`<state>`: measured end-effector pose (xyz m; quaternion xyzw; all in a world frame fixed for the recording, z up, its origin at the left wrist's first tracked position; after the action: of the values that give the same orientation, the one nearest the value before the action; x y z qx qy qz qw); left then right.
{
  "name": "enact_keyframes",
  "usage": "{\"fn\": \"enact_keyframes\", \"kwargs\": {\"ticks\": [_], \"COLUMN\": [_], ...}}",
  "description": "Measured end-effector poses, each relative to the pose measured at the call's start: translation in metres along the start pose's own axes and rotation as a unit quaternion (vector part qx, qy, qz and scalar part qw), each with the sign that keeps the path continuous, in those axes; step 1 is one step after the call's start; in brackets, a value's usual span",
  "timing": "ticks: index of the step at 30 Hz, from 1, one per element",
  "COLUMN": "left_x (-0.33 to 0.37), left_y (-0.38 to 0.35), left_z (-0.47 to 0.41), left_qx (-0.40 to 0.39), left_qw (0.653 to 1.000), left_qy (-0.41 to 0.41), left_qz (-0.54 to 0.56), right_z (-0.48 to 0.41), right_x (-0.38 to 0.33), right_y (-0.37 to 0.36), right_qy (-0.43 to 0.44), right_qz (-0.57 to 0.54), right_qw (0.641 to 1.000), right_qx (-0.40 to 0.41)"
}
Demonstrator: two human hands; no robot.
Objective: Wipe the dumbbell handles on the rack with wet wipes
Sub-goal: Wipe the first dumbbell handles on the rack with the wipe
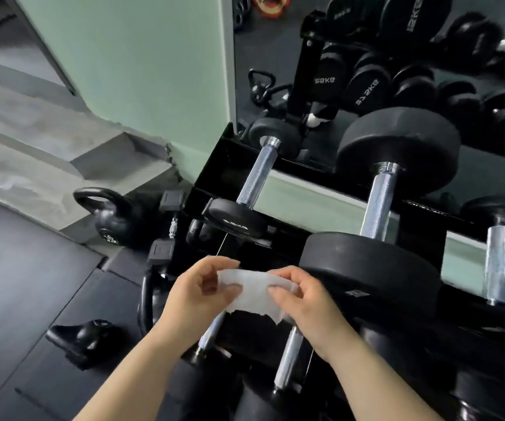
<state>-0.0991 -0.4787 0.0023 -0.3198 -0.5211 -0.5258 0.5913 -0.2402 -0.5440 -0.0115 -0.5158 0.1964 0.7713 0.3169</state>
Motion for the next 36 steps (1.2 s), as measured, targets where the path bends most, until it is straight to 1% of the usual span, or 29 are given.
{"fn": "enact_keyframes", "kwargs": {"ticks": [3, 6, 7, 9, 10, 13, 15, 17, 19, 21, 22, 24, 26, 29, 32, 34, 36], "left_x": [0.016, 0.025, 0.023, 0.020, 0.019, 0.014, 0.010, 0.011, 0.010, 0.009, 0.010, 0.011, 0.009, 0.005, 0.000, 0.000, 0.000], "left_y": [0.020, 0.044, 0.051, 0.060, 0.060, 0.048, 0.041, 0.039, 0.041, 0.043, 0.044, 0.044, 0.044, 0.043, 0.043, 0.043, 0.044], "left_z": [-0.024, -0.055, -0.068, -0.089, -0.098, -0.114, -0.116, -0.116, -0.118, -0.121, -0.122, -0.125, -0.126, -0.127, -0.129, -0.131, -0.133], "left_qx": [-0.023, -0.008, 0.007, 0.032, 0.029, -0.033, -0.038, -0.025, -0.033, -0.054, -0.061, -0.070, -0.074, -0.073, -0.075, -0.081, -0.084], "left_qw": [0.998, 0.995, 0.996, 0.993, 0.989, 0.970, 0.955, 0.950, 0.956, 0.959, 0.957, 0.953, 0.954, 0.958, 0.962, 0.964, 0.962], "left_qy": [-0.058, -0.087, -0.087, -0.096, -0.107, -0.140, -0.165, -0.186, -0.179, -0.168, -0.171, -0.176, -0.176, -0.185, -0.185, -0.185, -0.193], "left_qz": [0.025, 0.039, 0.020, -0.053, -0.095, -0.195, -0.243, -0.250, -0.229, -0.221, -0.227, -0.234, -0.229, -0.208, -0.186, -0.175, -0.173], "right_z": [-0.017, -0.032, -0.035, -0.037, -0.037, -0.036, -0.040, -0.053, -0.073, -0.101, -0.115, -0.138, -0.151, -0.160, -0.164, -0.165, -0.165], "right_x": [-0.016, -0.032, -0.037, -0.046, -0.051, -0.072, -0.086, -0.095, -0.092, -0.084, -0.082, -0.079, -0.077, -0.073, -0.071, -0.073, -0.076], "right_y": [-0.005, -0.008, -0.008, -0.005, -0.003, 0.001, 0.005, 0.013, 0.026, 0.037, 0.039, 0.040, 0.038, 0.037, 0.038, 0.039, 0.041], "right_qy": [0.013, 0.024, 0.025, 0.030, 0.037, 0.053, 0.071, 0.080, 0.059, 0.024, 0.015, 0.018, 0.024, 0.021, -0.013, -0.027, -0.025], "right_qz": [-0.019, -0.027, -0.032, -0.056, -0.052, 0.031, 0.070, 0.086, 0.081, 0.102, 0.143, 0.236, 0.274, 0.270, 0.217, 0.194, 0.191], "right_qw": [0.997, 0.989, 0.984, 0.966, 0.956, 0.919, 0.893, 0.872, 0.858, 0.859, 0.863, 0.871, 0.885, 0.908, 0.935, 0.945, 0.948], "right_qx": [0.072, 0.145, 0.176, 0.249, 0.287, 0.389, 0.439, 0.476, 0.505, 0.501, 0.484, 0.431, 0.377, 0.319, 0.280, 0.260, 0.255]}}
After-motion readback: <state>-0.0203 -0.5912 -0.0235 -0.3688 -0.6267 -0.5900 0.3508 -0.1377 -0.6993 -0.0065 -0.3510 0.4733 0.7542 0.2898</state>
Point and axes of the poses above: each hand's wrist, its own z-axis away from the middle knuckle, its own y-axis out of the back of the hand, x = y × z, the point moved 4 cm from there along -z, towards the middle knuckle, and after that the axes turned 10 degrees about -x, right-handed, at the moved point
